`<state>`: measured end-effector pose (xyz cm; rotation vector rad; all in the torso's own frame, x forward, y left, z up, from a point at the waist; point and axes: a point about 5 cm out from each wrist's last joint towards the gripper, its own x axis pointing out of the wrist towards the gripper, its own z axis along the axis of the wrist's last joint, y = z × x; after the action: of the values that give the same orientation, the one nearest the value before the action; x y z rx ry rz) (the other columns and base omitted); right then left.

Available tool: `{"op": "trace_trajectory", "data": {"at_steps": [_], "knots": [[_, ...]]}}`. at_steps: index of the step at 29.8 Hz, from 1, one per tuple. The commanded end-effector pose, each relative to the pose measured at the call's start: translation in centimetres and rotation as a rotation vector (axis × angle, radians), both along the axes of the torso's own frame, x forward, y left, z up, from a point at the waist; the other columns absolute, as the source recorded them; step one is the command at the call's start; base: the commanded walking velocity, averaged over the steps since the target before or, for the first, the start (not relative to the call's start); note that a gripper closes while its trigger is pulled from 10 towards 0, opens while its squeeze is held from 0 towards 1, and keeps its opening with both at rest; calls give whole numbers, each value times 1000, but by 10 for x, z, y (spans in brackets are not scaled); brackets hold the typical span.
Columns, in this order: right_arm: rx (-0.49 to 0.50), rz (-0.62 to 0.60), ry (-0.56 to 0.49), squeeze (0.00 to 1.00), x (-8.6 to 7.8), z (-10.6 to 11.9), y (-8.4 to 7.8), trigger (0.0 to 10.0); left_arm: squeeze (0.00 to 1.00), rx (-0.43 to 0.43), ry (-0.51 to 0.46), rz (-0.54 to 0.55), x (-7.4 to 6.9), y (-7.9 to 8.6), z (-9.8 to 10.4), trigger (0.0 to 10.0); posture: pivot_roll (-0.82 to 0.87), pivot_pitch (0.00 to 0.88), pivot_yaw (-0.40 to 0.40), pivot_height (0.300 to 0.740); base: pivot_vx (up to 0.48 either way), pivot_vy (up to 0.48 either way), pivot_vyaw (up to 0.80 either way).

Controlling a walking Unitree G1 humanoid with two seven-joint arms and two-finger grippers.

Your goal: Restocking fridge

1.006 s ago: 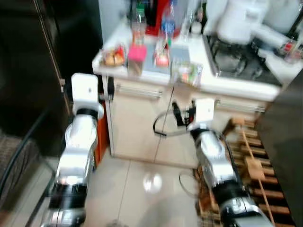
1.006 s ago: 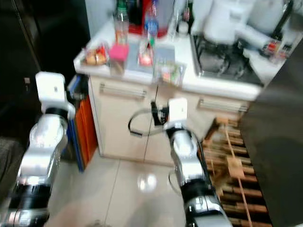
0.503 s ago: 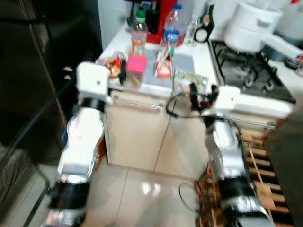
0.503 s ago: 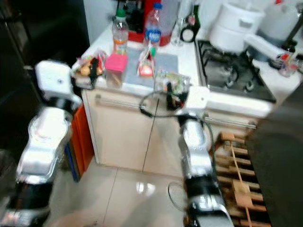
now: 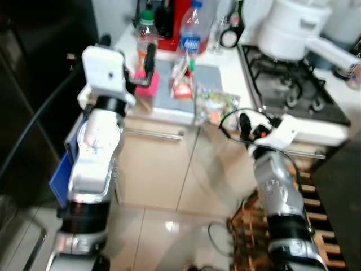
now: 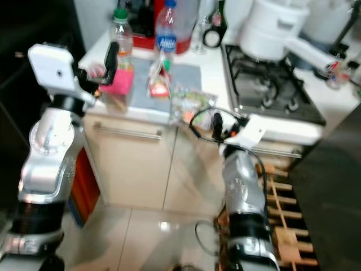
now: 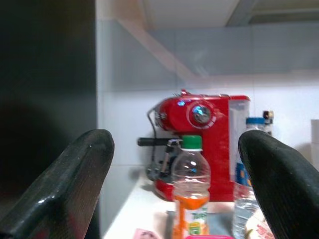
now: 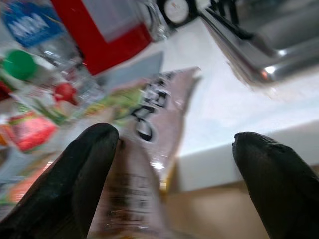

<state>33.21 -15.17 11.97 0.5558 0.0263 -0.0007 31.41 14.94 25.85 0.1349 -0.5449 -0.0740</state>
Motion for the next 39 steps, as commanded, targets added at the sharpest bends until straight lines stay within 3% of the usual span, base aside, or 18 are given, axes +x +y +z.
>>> {"op": "trace_trajectory", "data": {"at_steps": [1, 6, 7, 10, 11, 16, 25, 27, 33, 34, 39], "knots": [[1, -17, -26, 1000, -2, 6, -8, 10000, 0, 5, -12, -34, 0, -8, 4, 10000, 4, 0, -57, 740, 0, 0, 0], [167, 6, 19, 1000, -5, 3, -8, 10000, 0, 4, -3, -85, -2, -17, 1, 10000, 2, 0, -59, 740, 0, 0, 0], [189, 5, 31, 0, -5, 2, -8, 10000, 0, -3, 1, -93, -2, -17, 0, 10000, 0, 0, -57, 740, 0, 0, 0], [250, 7, 51, 0, -3, -1, -7, 10000, 0, 0, 6, -100, -1, -18, -1, 10000, 0, 0, -57, 740, 0, 0, 0], [319, 17, 68, 0, -1, -3, -6, 10000, 0, 4, 13, -101, 0, -18, -1, 10000, 1, 0, -53, 740, 0, 0, 0], [409, 43, 110, 0, -1, -7, -1, 10000, 0, 0, 17, -98, 1, -16, -1, 10000, 5, 0, -52, 740, 0, 0, 0], [481, 104, 134, 0, 0, -8, 14, 10000, 0, -4, 19, -102, -1, -15, -1, 10000, 13, 0, -54, 740, 0, 0, 0], [496, 154, 145, 0, 4, -8, 28, 10000, 0, -6, 19, -108, -1, -16, -1, 10000, 12, 0, -53, 740, 0, 0, 0], [534, 138, 200, 0, 16, -17, 41, 10000, 0, -9, 25, -120, 1, -18, -3, 10000, 10, 0, -53, 740, 0, 0, 0], [549, 138, 204, 0, 20, -17, 43, 0, 0, -11, 25, -123, 1, -19, -3, 10000, 9, 0, -51, 740, 0, 0, 0], [559, 156, 217, 0, 26, -14, 50, 0, 0, -13, 29, -130, 2, -20, -3, 10000, 10, 0, -51, 740, 0, 0, 0]]}}
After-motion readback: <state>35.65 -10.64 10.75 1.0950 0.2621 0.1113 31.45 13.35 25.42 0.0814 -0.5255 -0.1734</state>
